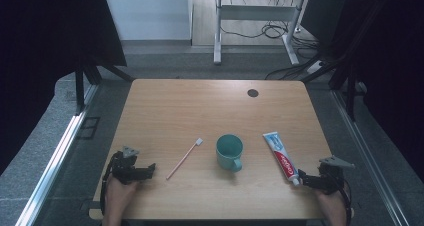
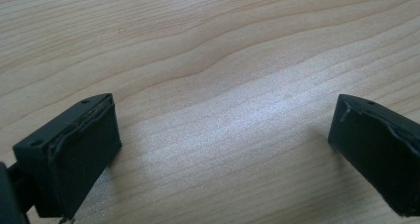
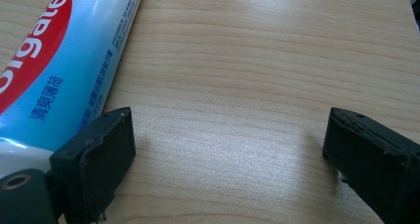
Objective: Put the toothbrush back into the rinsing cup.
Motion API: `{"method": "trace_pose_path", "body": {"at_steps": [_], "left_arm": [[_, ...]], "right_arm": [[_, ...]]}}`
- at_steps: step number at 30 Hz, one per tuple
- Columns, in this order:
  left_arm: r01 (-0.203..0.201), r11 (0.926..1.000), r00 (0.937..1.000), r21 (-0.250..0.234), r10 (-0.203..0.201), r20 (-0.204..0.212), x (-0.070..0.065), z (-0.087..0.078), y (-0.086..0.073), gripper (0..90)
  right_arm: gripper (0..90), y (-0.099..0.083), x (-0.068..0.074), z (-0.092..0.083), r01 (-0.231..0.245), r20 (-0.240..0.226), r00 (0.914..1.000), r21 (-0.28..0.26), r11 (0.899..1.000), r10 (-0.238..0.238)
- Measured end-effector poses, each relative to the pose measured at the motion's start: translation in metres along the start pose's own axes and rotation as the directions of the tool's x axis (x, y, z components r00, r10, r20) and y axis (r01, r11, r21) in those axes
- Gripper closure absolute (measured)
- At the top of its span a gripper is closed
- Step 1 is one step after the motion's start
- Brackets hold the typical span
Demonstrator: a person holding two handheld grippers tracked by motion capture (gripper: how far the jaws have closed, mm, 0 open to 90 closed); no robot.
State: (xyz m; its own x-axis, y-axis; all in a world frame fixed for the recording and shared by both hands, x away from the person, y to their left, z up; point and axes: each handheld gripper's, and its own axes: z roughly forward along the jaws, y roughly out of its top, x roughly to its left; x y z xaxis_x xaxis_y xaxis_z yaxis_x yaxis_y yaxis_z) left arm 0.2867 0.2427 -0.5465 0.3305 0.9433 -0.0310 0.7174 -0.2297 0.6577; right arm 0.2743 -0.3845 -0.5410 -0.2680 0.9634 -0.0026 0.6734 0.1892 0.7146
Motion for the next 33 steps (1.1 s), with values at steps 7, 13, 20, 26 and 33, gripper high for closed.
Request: {"method": "trace_pose_path", "body": {"at_steps": [7, 13, 20, 26, 33], "left_arm": [[0.006, 1.0, 1.0, -0.002, -0.006, -0.005, -0.0005, 0.0, -0.0001, 0.0], [0.011, 0.9999, 0.9999, -0.004, -0.011, -0.01, -0.0009, 0.0004, 0.0001, 0.0], [0.01, 0.9999, 0.9999, -0.004, -0.01, -0.01, -0.0009, 0.0004, 0.0002, 0.0], [-0.004, 1.0, 1.0, 0.001, 0.004, 0.001, -0.0006, 0.0003, 0.001, 0.0], [-0.035, 0.9994, 0.9993, 0.007, 0.035, 0.01, -0.0049, -0.0022, 0.0043, 2.1]], "right_arm": [[5.5, -0.0001, 0.0003, 0.0, 0.005, -0.005, 1.0, 0.0, 1.0, -0.005], [5.5, 0.0, 0.0004, 0.0, 0.005, -0.007, 1.0, 0.001, 1.0, -0.005], [5.5, 0.0001, 0.0006, 0.0001, 0.008, -0.009, 0.9999, 0.001, 1.0, -0.008], [5.5, 0.0002, 0.0007, 0.0002, 0.007, -0.009, 0.9999, 0.0, 1.0, -0.007], [5.6, 0.0002, 0.0007, 0.0001, 0.007, -0.009, 0.9999, 0.001, 1.0, -0.007]]}}
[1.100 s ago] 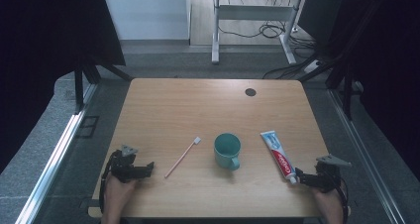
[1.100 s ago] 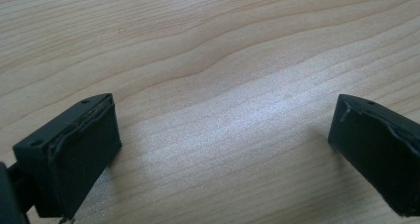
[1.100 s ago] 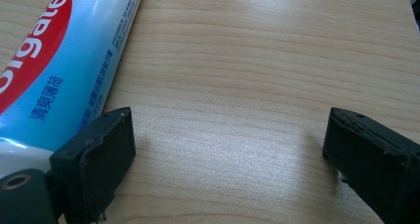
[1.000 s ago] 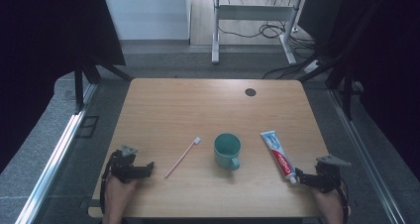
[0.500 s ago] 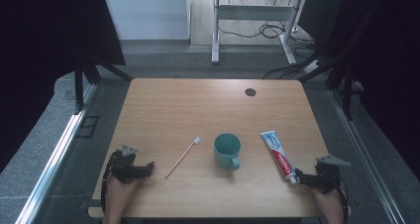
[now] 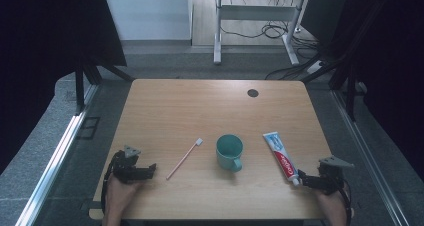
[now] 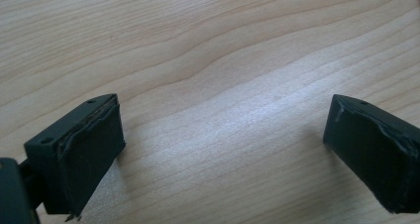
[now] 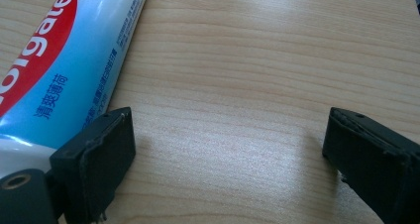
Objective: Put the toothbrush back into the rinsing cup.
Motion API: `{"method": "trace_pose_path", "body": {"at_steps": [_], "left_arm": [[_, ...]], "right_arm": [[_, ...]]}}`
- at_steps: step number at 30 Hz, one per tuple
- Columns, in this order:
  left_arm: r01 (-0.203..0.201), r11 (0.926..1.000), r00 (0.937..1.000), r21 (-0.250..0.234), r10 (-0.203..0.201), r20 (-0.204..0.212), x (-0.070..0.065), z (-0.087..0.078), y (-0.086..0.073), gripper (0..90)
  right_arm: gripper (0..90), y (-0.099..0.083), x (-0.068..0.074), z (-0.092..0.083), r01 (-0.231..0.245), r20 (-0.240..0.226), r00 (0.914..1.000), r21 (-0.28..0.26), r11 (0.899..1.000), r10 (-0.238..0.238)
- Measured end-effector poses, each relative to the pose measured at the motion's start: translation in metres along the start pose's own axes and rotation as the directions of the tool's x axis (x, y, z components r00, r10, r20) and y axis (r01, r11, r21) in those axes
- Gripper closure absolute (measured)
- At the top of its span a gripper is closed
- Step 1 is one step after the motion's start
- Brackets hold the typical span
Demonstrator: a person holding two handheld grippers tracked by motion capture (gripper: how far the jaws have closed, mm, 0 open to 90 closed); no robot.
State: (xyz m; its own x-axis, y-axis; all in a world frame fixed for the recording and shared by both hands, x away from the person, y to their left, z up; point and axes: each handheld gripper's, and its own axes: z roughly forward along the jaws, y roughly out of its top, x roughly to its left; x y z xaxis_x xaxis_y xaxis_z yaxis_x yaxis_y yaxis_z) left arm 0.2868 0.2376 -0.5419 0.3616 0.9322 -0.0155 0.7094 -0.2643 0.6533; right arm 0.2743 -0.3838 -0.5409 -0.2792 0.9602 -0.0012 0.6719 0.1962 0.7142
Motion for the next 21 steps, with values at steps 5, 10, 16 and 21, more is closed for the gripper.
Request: {"method": "trace_pose_path", "body": {"at_steps": [5, 10, 16, 21], "left_arm": [[0.001, 1.0, 0.9999, 0.001, -0.001, 0.011, -0.001, -0.0025, 0.0022, 3.9], [-0.002, 1.0, 0.9996, -0.001, 0.002, 0.027, -0.0029, -0.0054, 0.0045, 6.9], [-0.016, 0.9998, 0.9988, 0.012, 0.016, 0.046, -0.0052, -0.0056, 0.0069, 9.1], [-0.031, 0.9992, 0.9974, 0.026, 0.029, 0.066, -0.007, -0.0057, 0.0089, 12.0]], "right_arm": [[5.6, 0.0, -0.0001, 0.0, 0.001, 0.0, 1.0, 0.0, 1.0, -0.001], [5.6, 0.0, -0.0001, 0.0, 0.001, 0.0, 1.0, 0.001, 1.0, -0.001], [5.6, 0.0, 0.0, 0.0, 0.001, 0.0, 1.0, 0.0, 1.0, -0.001], [5.5, 0.0, 0.0, 0.0, 0.0, 0.0, 1.0, 0.0, 1.0, 0.0]]}}
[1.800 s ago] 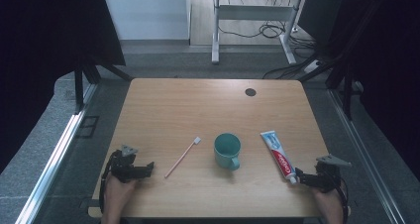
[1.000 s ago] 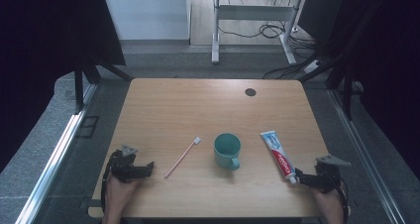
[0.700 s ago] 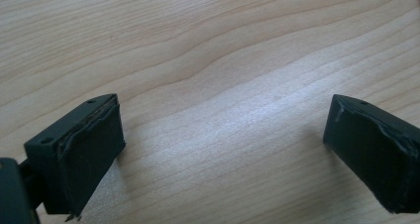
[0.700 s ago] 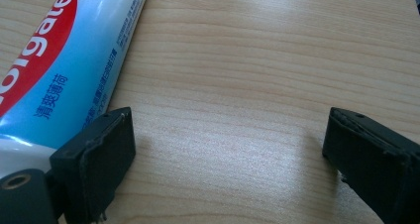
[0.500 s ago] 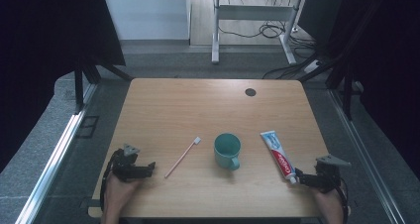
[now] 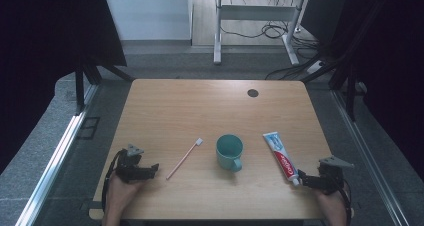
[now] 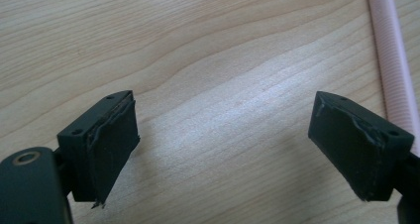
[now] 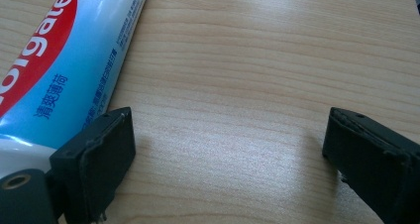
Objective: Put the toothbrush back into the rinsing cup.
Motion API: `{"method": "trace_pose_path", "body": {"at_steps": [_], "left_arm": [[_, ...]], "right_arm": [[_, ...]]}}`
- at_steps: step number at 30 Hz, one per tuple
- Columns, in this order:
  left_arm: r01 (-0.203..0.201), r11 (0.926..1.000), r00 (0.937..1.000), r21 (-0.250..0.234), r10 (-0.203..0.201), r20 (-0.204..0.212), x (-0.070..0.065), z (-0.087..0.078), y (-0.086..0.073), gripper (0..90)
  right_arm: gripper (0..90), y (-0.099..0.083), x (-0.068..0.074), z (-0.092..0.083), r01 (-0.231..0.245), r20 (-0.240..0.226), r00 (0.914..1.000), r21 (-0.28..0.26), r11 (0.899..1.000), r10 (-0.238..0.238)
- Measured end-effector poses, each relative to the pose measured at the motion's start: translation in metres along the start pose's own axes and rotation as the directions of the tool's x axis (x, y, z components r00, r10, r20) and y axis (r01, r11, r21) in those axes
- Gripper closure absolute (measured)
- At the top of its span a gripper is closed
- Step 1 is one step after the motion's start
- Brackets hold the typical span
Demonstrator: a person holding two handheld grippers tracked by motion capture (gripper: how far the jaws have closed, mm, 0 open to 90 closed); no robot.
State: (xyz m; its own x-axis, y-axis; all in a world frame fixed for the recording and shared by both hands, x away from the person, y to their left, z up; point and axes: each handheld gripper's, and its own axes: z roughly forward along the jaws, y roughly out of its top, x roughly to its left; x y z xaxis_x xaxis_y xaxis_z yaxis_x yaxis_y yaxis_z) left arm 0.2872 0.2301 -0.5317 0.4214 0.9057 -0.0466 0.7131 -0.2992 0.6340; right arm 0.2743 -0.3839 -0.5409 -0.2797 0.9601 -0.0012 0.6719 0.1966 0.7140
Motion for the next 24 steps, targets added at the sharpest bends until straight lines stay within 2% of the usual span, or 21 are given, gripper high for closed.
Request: {"method": "trace_pose_path", "body": {"at_steps": [12, 19, 24], "left_arm": [[-0.019, 0.9998, 0.999, 0.008, 0.019, 0.04, -0.001, -0.003, 0.008, 15.3], [-0.058, 0.9978, 0.9961, 0.033, 0.055, 0.068, -0.006, -0.003, 0.015, 19.3], [-0.093, 0.9937, 0.9923, 0.062, 0.087, 0.089, -0.011, -0.002, 0.02, 22.2]], "right_arm": [[5.6, 0.0, 0.0, 0.0, 0.0, 0.0, 1.0, 0.0, 1.0, 0.0], [5.6, 0.0, 0.0, 0.0, 0.0, 0.0, 1.0, 0.0, 1.0, 0.0], [5.6, 0.0, 0.0, 0.0, 0.0, 0.0, 1.0, 0.0, 1.0, 0.0]]}}
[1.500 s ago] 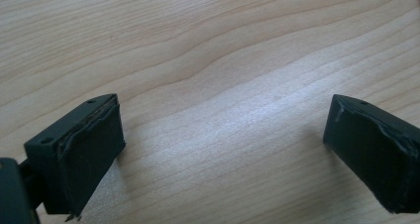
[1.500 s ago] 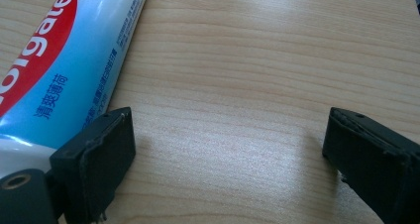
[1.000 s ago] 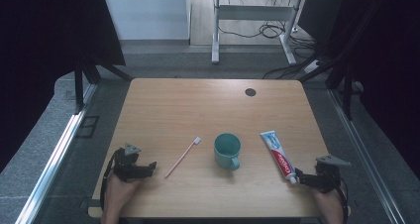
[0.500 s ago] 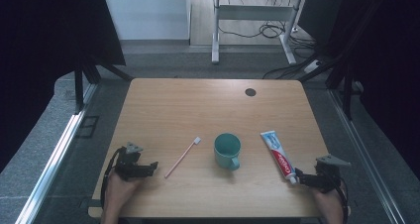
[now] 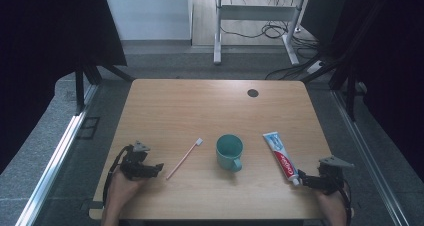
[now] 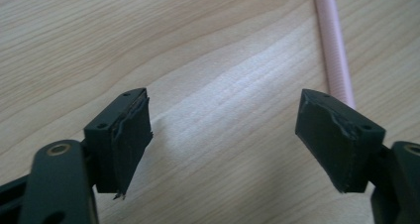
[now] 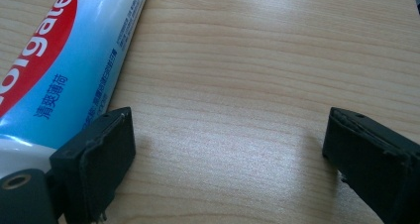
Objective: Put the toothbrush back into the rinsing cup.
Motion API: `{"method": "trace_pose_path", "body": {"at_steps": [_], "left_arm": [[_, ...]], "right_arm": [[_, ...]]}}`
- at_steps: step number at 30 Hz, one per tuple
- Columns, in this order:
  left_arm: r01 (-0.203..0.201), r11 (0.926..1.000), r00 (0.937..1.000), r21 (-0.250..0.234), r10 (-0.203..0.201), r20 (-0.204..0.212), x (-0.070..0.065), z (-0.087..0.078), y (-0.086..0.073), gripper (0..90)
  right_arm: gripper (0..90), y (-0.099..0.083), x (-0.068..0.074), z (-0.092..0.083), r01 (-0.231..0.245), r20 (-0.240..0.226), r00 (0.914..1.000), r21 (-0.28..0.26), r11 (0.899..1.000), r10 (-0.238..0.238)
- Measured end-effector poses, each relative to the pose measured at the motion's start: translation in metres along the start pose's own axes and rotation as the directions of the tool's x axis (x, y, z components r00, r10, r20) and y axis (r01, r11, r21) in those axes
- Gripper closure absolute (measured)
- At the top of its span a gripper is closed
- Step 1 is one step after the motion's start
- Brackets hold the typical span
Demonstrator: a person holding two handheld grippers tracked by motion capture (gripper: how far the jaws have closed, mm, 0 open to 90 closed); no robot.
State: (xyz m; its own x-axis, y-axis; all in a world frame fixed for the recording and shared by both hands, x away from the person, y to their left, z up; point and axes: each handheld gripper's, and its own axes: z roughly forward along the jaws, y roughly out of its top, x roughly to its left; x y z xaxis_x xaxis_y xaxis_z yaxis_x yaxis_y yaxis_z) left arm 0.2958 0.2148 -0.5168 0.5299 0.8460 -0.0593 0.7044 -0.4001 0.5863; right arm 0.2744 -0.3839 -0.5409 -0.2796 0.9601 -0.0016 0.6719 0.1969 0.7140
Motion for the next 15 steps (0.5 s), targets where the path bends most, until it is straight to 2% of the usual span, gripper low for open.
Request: {"method": "trace_pose_path", "body": {"at_steps": [7, 15], "left_arm": [[-0.037, 0.9978, 0.9989, 0.055, 0.035, 0.032, -0.003, 0.002, 0.007, 25.1], [-0.072, 0.9933, 0.9961, 0.09, 0.067, 0.056, -0.011, 0.003, 0.018, 27.2]], "right_arm": [[5.6, 0.0, 0.0, 0.0, 0.0, 0.0, 1.0, 0.0, 1.0, 0.0], [5.5, 0.0, 0.0, 0.0, 0.001, 0.0, 1.0, 0.0, 1.0, -0.001]]}}
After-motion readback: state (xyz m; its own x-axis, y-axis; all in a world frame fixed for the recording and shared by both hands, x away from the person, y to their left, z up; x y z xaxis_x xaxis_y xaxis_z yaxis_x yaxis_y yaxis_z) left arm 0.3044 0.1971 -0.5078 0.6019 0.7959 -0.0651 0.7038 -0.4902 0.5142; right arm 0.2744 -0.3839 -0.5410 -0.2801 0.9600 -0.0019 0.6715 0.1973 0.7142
